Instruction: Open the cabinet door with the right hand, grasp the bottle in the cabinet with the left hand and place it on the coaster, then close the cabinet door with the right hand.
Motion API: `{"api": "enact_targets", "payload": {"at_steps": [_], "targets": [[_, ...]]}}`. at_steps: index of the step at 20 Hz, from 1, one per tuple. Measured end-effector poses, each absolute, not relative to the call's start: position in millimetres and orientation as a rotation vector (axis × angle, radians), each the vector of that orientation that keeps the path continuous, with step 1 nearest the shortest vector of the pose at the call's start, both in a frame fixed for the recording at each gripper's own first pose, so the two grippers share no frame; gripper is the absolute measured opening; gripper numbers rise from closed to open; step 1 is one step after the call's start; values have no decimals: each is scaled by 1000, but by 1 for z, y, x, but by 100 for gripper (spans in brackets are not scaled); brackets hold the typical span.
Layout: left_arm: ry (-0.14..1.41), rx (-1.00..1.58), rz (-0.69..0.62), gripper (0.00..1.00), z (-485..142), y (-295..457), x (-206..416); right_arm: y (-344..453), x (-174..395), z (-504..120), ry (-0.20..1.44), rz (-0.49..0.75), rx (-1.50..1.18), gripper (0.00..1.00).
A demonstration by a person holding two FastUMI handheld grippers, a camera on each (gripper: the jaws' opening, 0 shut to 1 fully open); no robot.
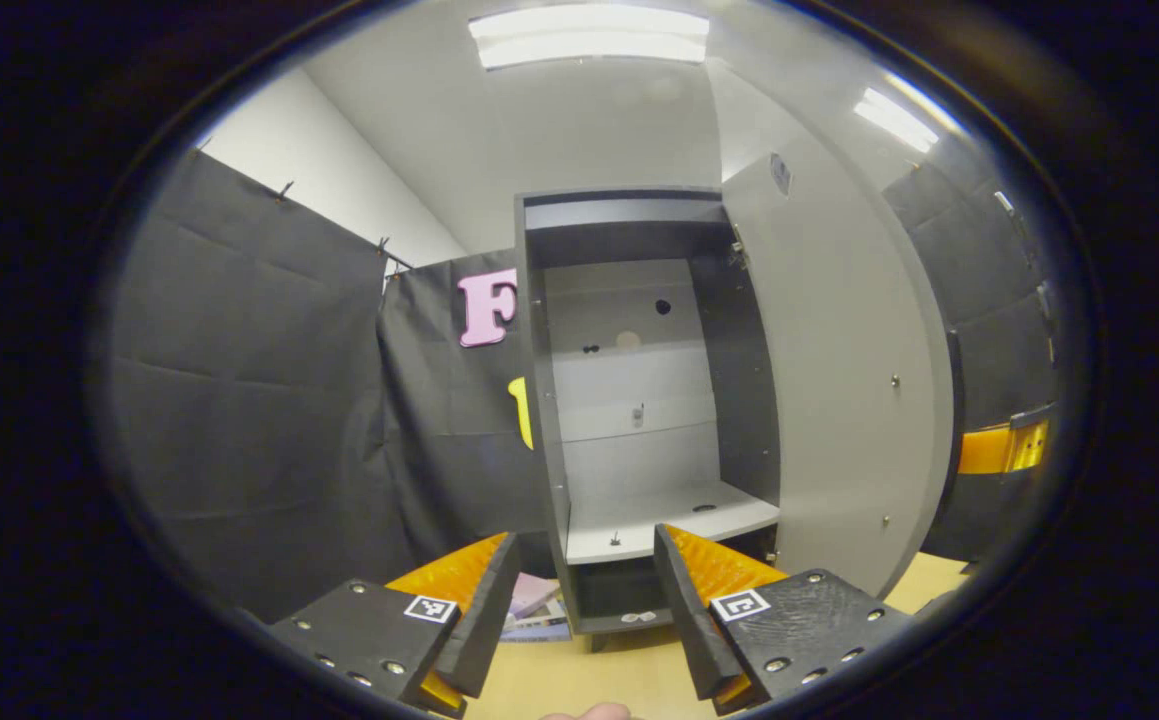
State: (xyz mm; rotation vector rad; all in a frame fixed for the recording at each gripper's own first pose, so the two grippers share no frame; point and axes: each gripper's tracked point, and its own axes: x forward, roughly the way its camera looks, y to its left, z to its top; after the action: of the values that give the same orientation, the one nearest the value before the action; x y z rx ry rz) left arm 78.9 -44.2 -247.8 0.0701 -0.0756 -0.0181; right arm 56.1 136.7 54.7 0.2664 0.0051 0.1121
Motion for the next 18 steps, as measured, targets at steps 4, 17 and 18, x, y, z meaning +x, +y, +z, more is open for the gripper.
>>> {"api": "enact_targets", "payload": {"at_steps": [4,17,18], "targets": [[-70,38,-43,76,-249,-44,83,162,78,52,5,89,279,94],[-16,-41,-110,80,-256,-60,85,208,99,47,-30,-20,93,95],[-11,-38,-111,73,-257,-60,84,207,101,44,-29,-23,79,94]]}}
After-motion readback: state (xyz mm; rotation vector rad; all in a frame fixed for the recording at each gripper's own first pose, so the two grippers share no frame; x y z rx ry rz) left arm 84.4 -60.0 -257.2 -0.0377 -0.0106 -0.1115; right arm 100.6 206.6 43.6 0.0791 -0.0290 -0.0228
